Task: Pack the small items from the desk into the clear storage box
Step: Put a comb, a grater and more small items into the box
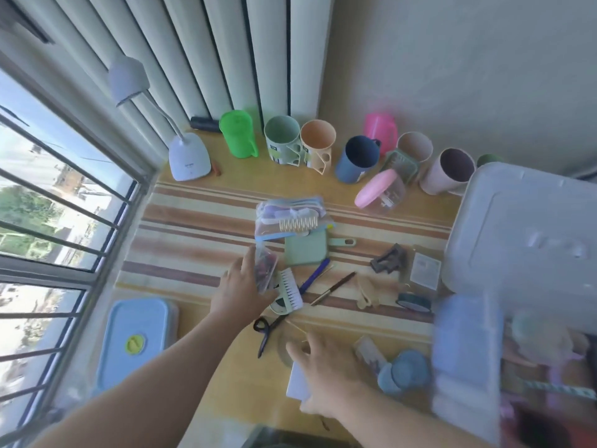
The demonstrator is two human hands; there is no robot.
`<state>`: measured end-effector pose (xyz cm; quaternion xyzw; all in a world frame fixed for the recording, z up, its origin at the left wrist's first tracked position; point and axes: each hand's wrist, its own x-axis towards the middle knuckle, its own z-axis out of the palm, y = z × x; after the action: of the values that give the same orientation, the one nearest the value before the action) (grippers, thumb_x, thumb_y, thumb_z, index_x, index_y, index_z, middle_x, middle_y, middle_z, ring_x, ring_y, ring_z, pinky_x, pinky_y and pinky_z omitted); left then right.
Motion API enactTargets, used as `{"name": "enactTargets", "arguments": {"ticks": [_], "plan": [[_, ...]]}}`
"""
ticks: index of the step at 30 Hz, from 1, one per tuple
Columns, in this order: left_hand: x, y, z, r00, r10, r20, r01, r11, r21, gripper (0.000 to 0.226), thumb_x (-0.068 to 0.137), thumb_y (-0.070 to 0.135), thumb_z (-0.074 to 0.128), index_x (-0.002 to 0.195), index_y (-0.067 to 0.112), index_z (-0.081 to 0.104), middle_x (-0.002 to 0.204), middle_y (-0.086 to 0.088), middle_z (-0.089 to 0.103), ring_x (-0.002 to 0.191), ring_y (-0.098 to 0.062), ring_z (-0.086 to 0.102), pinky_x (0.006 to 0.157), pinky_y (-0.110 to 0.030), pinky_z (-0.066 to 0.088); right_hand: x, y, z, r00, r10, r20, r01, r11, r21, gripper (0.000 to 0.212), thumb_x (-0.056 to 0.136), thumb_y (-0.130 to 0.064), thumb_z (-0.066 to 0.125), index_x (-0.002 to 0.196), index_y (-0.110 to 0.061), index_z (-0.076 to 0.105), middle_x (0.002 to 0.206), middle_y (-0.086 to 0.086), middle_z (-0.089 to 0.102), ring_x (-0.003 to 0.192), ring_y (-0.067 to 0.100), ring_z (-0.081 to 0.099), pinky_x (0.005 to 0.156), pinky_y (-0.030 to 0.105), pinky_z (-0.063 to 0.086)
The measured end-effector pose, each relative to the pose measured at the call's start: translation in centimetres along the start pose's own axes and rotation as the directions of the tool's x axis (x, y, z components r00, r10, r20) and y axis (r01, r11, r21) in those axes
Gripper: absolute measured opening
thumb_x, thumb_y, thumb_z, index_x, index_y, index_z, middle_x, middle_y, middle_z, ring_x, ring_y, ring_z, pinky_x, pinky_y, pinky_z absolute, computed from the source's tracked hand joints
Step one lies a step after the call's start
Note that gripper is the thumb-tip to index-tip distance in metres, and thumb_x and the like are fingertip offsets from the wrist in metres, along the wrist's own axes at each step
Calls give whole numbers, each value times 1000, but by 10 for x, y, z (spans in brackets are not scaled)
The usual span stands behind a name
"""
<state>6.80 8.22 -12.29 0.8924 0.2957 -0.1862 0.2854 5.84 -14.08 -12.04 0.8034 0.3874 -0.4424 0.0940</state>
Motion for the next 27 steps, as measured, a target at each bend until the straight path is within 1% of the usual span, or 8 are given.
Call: {"name": "enactTargets", "arguments": {"ticks": [4, 8, 11, 13, 17, 21, 25, 27], "plan": [[8, -2, 5, 998, 6, -62, -7, 1000, -28, 87, 83, 41, 70, 151, 33, 17, 134, -9, 52, 110, -32, 58, 83, -44, 53, 1, 3, 14, 998, -7, -60, 3, 998, -56, 101, 81, -45, 80, 153, -34, 10, 150, 14, 24, 125, 38, 41, 86, 49, 39], [-3, -5, -6, 994, 27, -105, -27, 1000, -1, 65, 84, 28, 65, 141, 31, 33, 107, 0, 59, 85, -23, 56, 59, -33, 44, 6, 6, 17, 995, -15, -95, 18, 999, 29, 93, 83, -33, 78, 153, -32, 16, 146, 10, 33, 125, 37, 40, 89, 48, 42], [-22, -7, -16, 987, 40, -159, -40, 999, -1, 62, 83, 26, 67, 136, 35, 37, 103, 4, 57, 82, -24, 55, 57, -33, 42, 3, 16, 8, 989, -1, -147, 28, 983, 180, 97, 79, -37, 78, 154, -36, 16, 145, 4, 37, 127, 35, 41, 99, 50, 47], [-34, -5, -21, 981, 53, -189, -55, 998, -6, 65, 82, 26, 68, 138, 34, 37, 105, 5, 55, 83, -24, 53, 61, -35, 44, -4, 27, -6, 965, 31, -259, 32, 971, 236, 104, 77, -41, 80, 156, -37, 12, 143, 1, 40, 125, 33, 41, 99, 49, 48], [-54, 23, -25, 953, 167, -252, -192, 978, -80, 69, 82, 25, 73, 140, 35, 39, 114, 4, 61, 91, -22, 57, 69, -35, 45, -29, 56, -46, 861, 129, -492, 49, 942, 333, 114, 78, -43, 81, 162, -34, 5, 147, -1, 39, 128, 33, 39, 104, 48, 45], [-75, 85, -21, 904, 284, -319, -334, 936, -113, 68, 83, 34, 76, 140, 35, 39, 128, 0, 61, 100, -26, 60, 69, -33, 43, -85, 96, -80, 695, 218, -685, 151, 887, 436, 109, 74, -41, 83, 160, -39, 16, 133, 0, 44, 119, 28, 46, 100, 45, 43], [-105, 166, -12, 817, 448, -363, -506, 859, -80, 68, 75, 36, 83, 133, 34, 49, 118, 3, 65, 101, -26, 62, 74, -34, 47, -174, 154, -79, 543, 357, -760, 271, 782, 561, 99, 72, -27, 83, 153, -41, 30, 131, -6, 40, 125, 20, 42, 104, 37, 40], [-124, 208, -2, 762, 542, -354, -596, 801, -57, 65, 73, 37, 85, 130, 33, 55, 114, 7, 62, 101, -18, 60, 77, -30, 45, -214, 192, -61, 525, 440, -729, 226, 753, 618, 93, 72, -22, 84, 148, -38, 34, 131, -9, 39, 126, 20, 40, 102, 38, 39]]}}
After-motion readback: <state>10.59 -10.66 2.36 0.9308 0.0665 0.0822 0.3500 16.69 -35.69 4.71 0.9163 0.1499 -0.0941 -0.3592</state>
